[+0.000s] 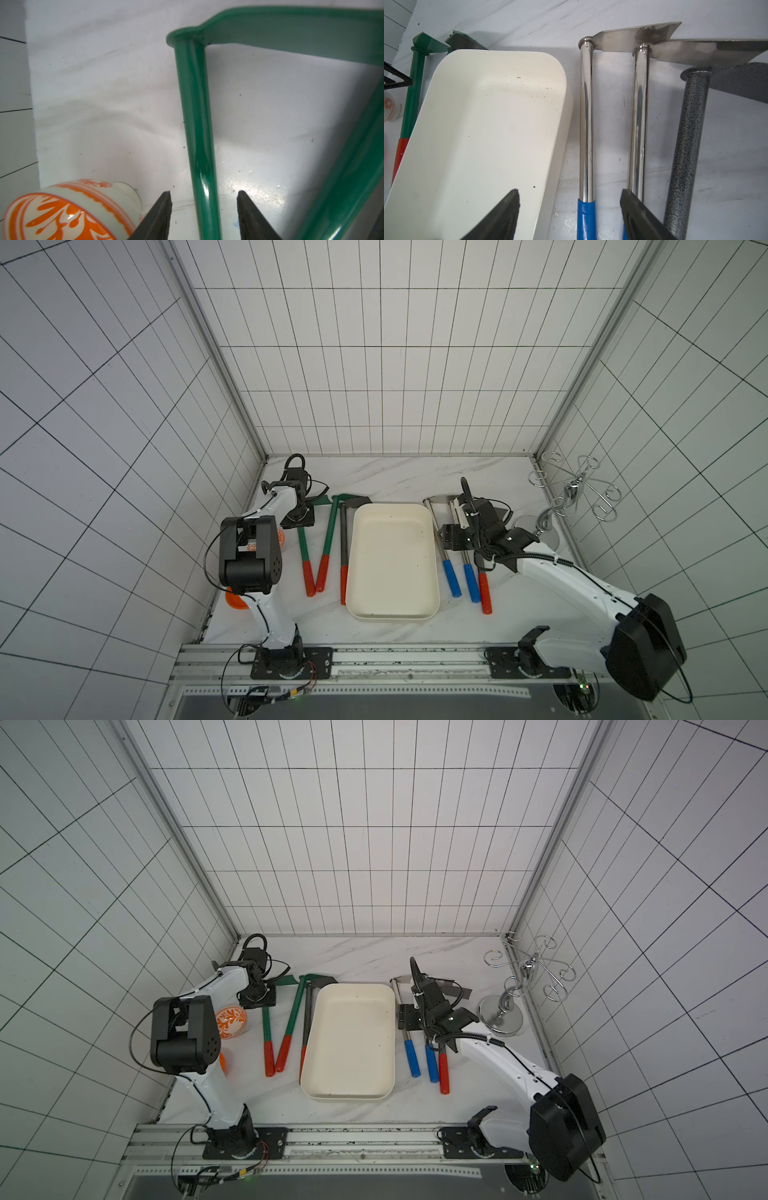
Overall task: Put the small hoe into the storage box
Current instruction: Pick up the hoe from the center of the board.
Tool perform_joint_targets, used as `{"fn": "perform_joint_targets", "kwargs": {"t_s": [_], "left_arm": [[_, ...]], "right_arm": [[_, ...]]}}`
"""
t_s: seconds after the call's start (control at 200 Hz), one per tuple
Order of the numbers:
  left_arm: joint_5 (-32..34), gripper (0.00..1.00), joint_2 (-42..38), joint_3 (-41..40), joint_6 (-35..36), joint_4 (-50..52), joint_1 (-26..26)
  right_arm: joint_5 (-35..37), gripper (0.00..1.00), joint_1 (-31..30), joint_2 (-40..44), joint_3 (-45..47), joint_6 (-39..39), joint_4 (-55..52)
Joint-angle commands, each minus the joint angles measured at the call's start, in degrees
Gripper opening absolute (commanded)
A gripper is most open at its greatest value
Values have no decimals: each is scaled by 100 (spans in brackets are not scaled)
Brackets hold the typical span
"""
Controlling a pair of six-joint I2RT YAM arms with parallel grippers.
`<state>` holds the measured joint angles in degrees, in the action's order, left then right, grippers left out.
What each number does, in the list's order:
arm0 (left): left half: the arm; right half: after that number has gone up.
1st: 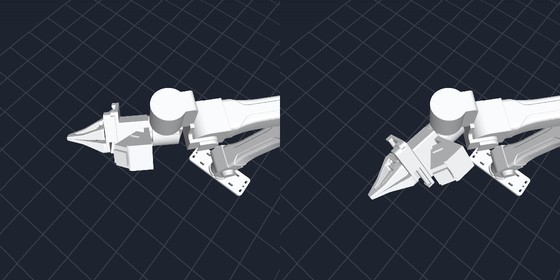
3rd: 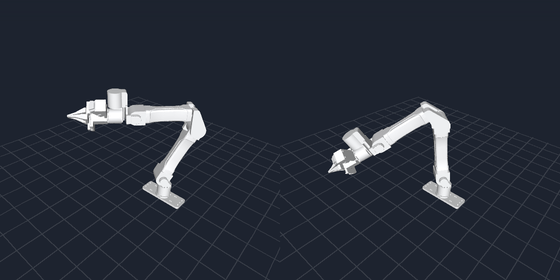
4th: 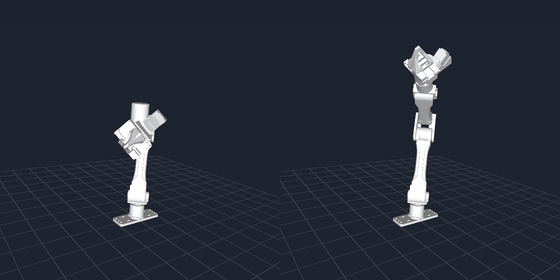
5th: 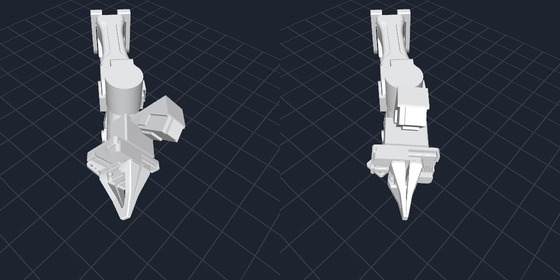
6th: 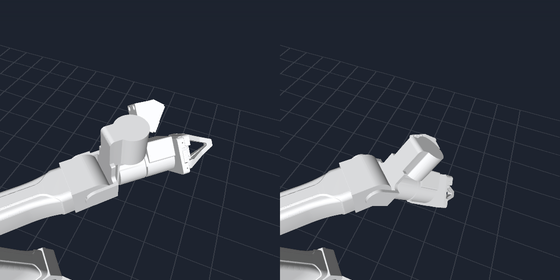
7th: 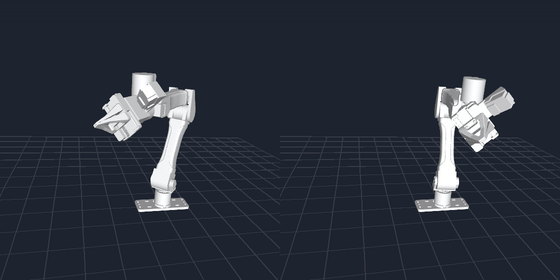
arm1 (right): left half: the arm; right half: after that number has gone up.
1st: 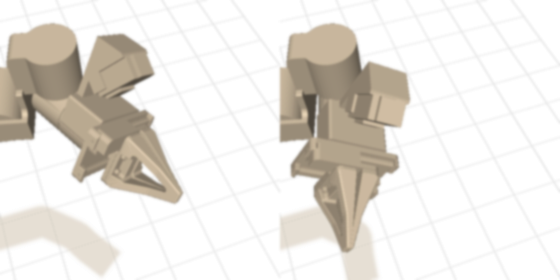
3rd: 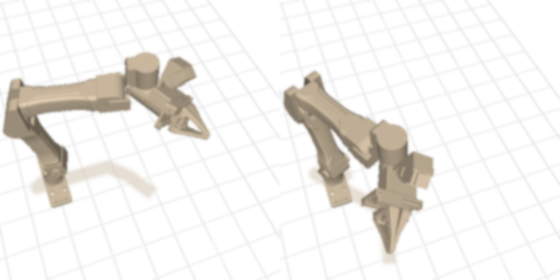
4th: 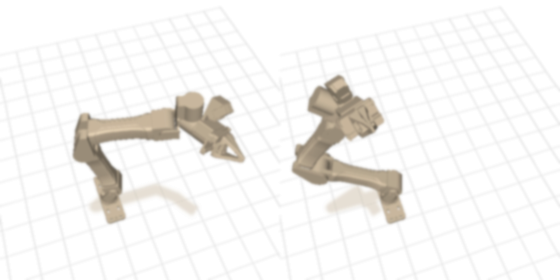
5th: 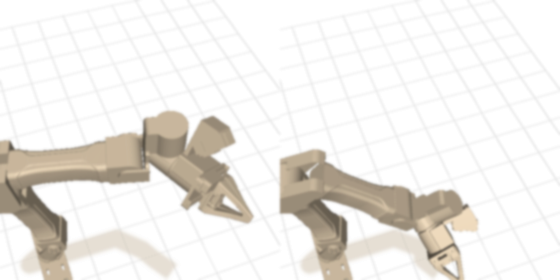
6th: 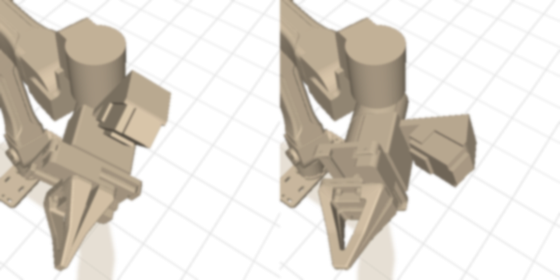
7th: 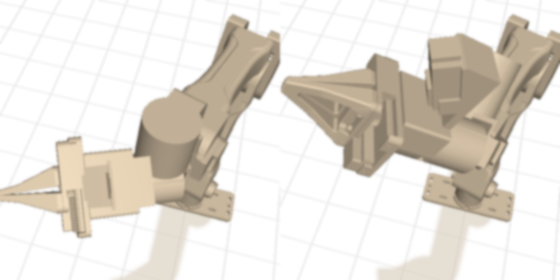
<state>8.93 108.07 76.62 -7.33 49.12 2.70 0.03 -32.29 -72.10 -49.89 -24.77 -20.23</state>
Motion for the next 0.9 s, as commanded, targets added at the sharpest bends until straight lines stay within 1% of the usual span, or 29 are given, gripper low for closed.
{"fn": "perform_joint_targets", "kwargs": {"t_s": [0.0, 0.165, 0.255, 0.345, 0.64, 0.9], "left_arm": [[-152, 52, 193, 211, -248, 11, 87], [-190, 51, 353, 256, -391, -47, 178], [-251, 49, 433, 271, -435, -91, 187], [-330, 47, 535, 290, -434, -128, 196], [-426, 44, 737, 321, -436, -240, 322], [-522, 39, 755, 310, -381, -281, 372]], "right_arm": [[-3, 78, -22, 9, -265, 24, -95], [-8, 78, -25, -13, -215, 9, -91], [-25, 78, -22, -37, -197, 11, -69], [-38, 78, -23, -41, -171, 6, -43], [-37, 78, -22, -19, -121, 8, -27], [-46, 77, -22, -36, -82, -27, 10]]}}
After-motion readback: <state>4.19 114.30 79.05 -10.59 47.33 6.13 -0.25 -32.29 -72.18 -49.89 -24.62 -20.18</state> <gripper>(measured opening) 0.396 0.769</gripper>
